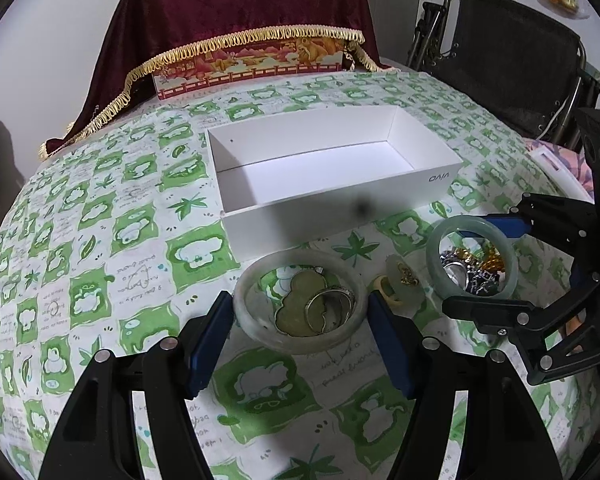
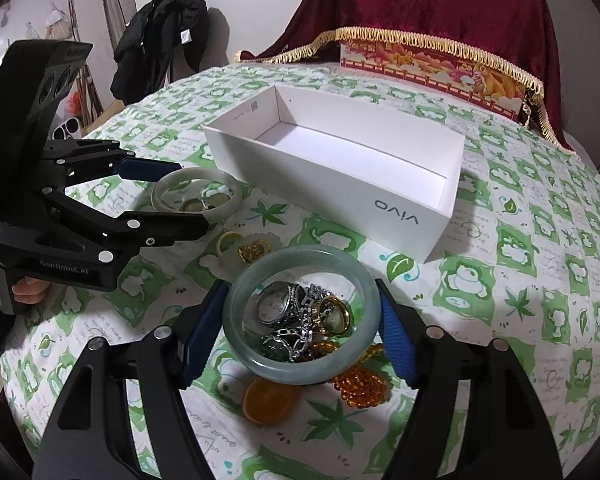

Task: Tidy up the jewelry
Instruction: 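Grasp the jade bangle with the gourd pendant with left tool while right tool grasps the other bangle, then carry both held jade bangles into the white vivo box and lower them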

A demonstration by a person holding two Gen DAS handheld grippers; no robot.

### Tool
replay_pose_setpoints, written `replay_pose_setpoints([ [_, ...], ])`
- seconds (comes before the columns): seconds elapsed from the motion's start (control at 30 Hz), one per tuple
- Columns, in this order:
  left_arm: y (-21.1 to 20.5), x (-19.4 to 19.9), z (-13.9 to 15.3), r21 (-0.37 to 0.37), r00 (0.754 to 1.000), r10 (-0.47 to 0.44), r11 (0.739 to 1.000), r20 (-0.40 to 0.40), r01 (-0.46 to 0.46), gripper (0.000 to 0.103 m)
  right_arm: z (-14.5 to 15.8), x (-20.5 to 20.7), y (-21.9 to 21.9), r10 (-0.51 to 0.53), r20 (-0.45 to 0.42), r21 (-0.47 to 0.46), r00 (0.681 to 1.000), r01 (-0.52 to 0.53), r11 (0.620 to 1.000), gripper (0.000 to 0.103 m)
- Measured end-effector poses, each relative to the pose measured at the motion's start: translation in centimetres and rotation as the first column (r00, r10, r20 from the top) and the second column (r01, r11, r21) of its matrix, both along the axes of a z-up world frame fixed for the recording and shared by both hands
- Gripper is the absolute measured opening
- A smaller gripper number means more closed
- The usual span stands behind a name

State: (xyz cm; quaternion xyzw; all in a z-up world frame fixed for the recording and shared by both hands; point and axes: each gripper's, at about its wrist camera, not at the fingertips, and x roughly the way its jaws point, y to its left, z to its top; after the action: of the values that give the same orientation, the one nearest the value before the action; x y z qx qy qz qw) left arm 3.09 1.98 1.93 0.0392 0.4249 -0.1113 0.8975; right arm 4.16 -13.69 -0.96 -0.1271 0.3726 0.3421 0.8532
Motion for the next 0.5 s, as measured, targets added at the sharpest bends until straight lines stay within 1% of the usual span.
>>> replay_pose_setpoints([
  [0.17,0.3,-0.8,0.9,-0.020,0.999,0.007,1.000,0.037,-0.007,0.069,0.3,-0.1,-0.4,-0.007,0.011,0.016,1.000,0.007,1.000,0.069],
  [0.37,0.3,-0.9,1.0,-0.026,0.999,0.013,1.000,0.035,-0.012,0.069,0.4,0.2,-0.8,-0.025,0.002,0.032,1.000,0.025,0.999,0.069],
  [0.5,0.5,-1.3,1.5,-0.035,0.998,0.024,0.999,0.062,-0.021,0.069,0.5,0.2,-1.0,-0.027,0.003,0.044,1.000,0.027,0.999,0.069],
])
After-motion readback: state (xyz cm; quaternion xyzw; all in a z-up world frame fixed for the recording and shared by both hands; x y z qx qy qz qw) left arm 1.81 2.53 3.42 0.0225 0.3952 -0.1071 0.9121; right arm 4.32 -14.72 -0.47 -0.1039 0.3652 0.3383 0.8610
